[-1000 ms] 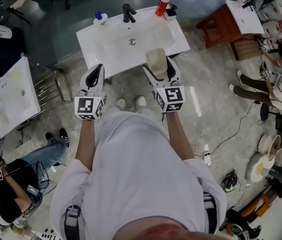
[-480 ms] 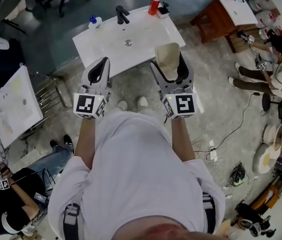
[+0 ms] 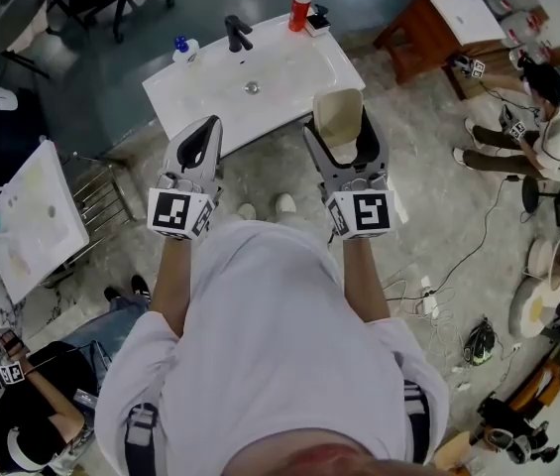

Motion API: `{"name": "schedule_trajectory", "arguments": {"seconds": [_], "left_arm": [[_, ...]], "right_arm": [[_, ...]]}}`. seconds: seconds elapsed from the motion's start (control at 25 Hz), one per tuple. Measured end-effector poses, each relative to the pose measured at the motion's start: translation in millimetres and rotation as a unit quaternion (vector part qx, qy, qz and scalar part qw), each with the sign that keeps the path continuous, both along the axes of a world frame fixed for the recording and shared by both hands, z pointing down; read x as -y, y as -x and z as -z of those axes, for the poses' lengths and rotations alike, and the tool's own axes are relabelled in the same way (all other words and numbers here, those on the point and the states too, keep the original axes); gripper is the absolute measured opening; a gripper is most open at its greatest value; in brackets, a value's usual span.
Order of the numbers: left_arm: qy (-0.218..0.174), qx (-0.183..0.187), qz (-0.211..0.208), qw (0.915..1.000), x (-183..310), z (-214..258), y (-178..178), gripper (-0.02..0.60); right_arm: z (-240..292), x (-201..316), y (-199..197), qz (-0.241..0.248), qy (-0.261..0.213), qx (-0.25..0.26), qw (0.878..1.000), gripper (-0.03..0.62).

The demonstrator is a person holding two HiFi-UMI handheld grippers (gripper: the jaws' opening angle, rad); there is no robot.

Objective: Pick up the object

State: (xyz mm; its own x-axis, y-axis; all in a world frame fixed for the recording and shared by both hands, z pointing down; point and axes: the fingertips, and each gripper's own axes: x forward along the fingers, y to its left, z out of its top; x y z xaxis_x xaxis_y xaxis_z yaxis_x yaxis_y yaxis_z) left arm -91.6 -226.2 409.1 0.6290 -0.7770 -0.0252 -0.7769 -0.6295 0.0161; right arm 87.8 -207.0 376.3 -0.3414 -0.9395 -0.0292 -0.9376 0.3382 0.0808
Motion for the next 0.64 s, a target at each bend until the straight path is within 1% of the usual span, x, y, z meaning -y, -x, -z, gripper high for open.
{"name": "schedule_trajectory", "arguments": {"seconds": [0.44,0.64], "left_arm": [[-0.011,0.01,-0.017,0.9997,-3,18,-2,0.0],[-0.007,0.014,-0.018,0.9997,-3,20,-3,0.0]], "right_arm": [[-1,5,-4,-0.017,-0.006,-0.008,1.0,0.391],[-8,8,-6,-0.02,0.002,-0.002,1.0,0.391]]}}
